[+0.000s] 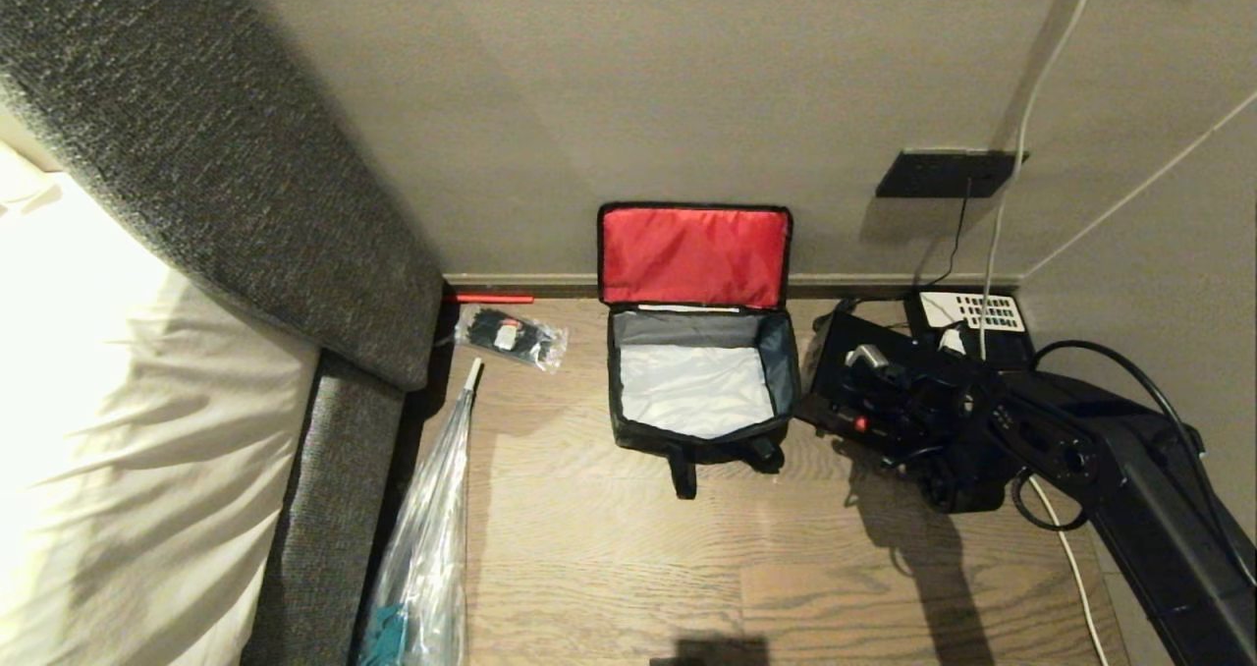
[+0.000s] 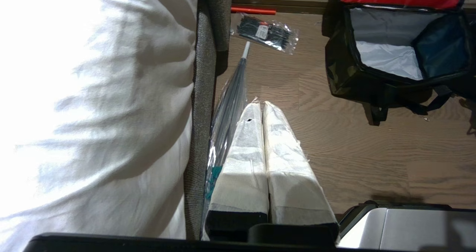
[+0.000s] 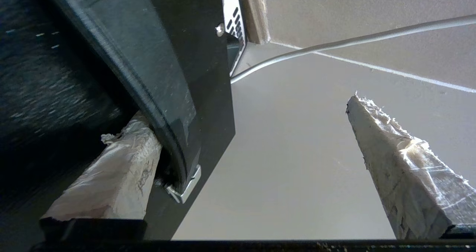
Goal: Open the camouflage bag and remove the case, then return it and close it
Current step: Grip the handle again
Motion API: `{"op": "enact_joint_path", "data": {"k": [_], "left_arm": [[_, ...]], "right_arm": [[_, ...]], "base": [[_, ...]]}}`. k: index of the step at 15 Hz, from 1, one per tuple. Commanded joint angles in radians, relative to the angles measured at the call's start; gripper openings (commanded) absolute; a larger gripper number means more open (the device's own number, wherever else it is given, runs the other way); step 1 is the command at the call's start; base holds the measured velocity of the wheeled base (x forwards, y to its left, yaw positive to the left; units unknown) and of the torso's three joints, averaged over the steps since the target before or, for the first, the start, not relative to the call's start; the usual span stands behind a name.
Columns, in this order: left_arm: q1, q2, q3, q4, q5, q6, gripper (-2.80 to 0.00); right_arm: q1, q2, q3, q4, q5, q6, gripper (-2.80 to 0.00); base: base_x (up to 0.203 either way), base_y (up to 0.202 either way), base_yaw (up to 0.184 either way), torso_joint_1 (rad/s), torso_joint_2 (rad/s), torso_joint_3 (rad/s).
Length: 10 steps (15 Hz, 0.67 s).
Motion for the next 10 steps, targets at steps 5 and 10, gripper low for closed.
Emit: {"op": "enact_joint_path", "data": {"k": [5, 10], "left_arm": [[0.0, 0.0, 0.0, 0.0, 0.0, 0.0, -2.8], [0.0, 0.0, 0.0, 0.0, 0.0, 0.0, -2.8]], "right_arm": [[-0.004, 0.01, -0.039, -0.002, -0.003, -0.01, 0.0], [-0.004, 0.017, -0.041, 0.0, 0.015, -0.011, 0.0]], "base": [[0.0, 0.0, 0.0, 0.0, 0.0, 0.0], [0.0, 0.0, 0.0, 0.0, 0.0, 0.0]]}}
